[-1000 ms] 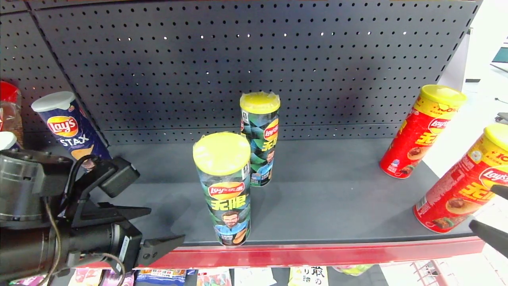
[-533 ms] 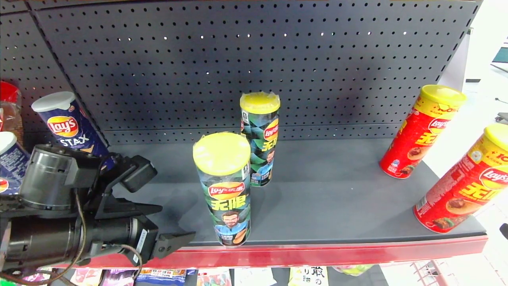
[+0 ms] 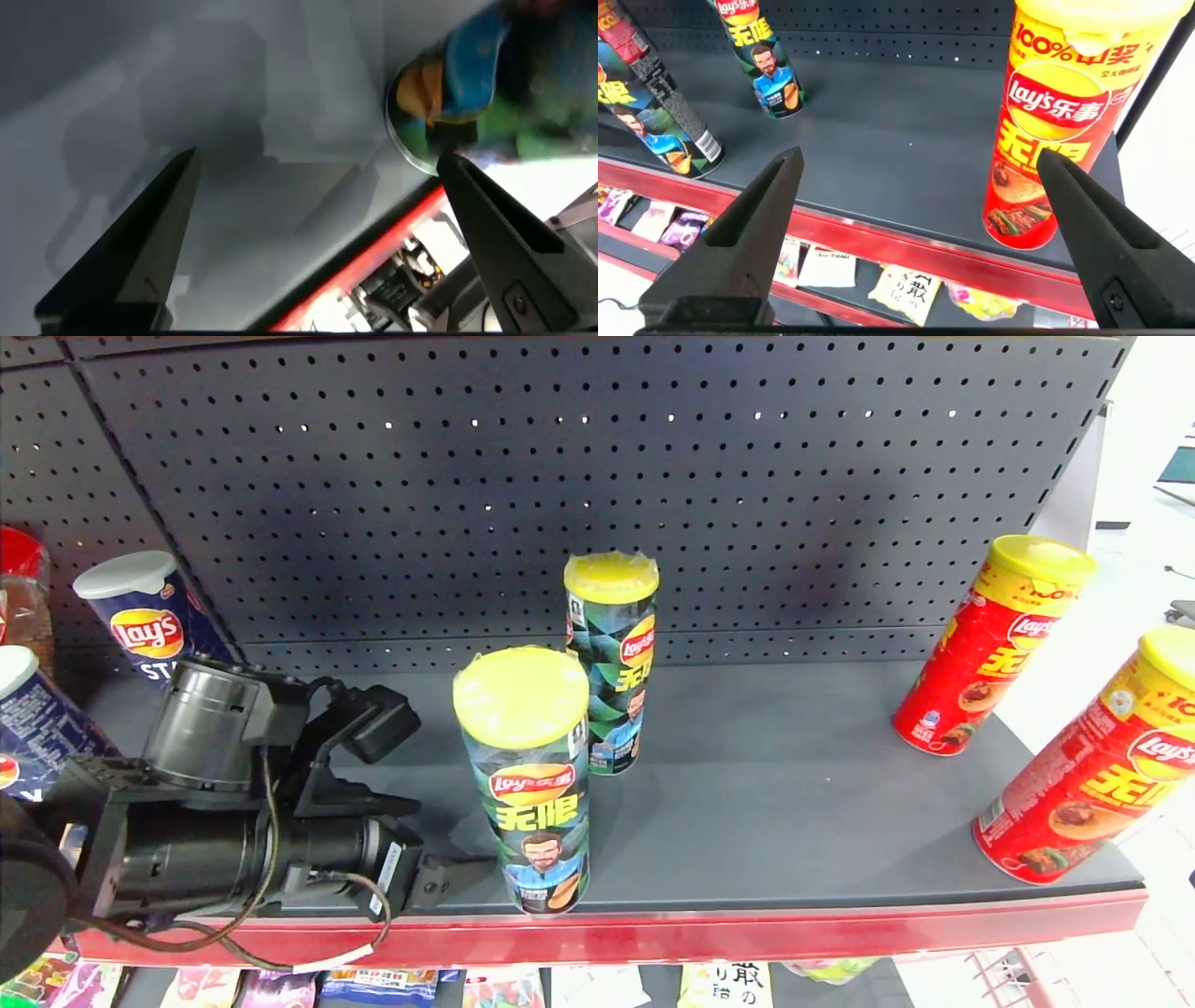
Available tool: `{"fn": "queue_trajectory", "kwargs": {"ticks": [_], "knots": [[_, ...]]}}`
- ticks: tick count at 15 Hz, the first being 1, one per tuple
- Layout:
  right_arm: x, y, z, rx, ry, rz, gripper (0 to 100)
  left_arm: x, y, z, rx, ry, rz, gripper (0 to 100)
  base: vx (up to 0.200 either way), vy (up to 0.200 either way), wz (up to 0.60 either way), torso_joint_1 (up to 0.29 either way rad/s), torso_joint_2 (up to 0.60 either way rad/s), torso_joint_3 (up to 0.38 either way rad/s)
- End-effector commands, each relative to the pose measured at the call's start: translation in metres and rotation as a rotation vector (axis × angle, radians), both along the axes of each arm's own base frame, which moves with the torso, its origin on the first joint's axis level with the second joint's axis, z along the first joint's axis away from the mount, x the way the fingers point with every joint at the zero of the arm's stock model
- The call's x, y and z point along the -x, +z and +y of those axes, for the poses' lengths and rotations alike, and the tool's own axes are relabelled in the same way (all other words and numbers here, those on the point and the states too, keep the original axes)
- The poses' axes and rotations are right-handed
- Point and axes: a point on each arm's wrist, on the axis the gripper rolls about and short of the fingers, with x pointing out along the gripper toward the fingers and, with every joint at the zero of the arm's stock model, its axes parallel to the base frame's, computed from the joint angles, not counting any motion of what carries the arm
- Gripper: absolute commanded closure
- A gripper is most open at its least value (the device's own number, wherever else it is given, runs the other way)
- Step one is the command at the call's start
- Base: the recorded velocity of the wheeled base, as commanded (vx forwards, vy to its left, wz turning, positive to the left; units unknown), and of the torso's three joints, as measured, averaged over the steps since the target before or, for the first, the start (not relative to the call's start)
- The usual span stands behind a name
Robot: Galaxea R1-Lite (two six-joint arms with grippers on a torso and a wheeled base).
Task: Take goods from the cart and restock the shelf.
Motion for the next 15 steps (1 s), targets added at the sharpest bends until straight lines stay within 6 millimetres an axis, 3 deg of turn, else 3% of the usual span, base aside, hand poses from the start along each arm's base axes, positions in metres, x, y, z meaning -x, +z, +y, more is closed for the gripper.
{"fn": "queue_trajectory", "kwargs": {"ticks": [1, 15], "knots": [[-0.001, 0.0, 0.0, 0.001, 0.001, 0.005, 0, -0.008, -0.002, -0.004, -0.003, -0.003, 0.008, 0, 0.0, 0.0, 0.0, 0.0, 0.0, 0.0], [-0.002, 0.0, 0.0, 0.002, 0.003, 0.01, 0, -0.03, -0.004, -0.031, -0.007, -0.05, 0.01, 0, 0.0, 0.0, 0.0, 0.0, 0.0, 0.0]]}}
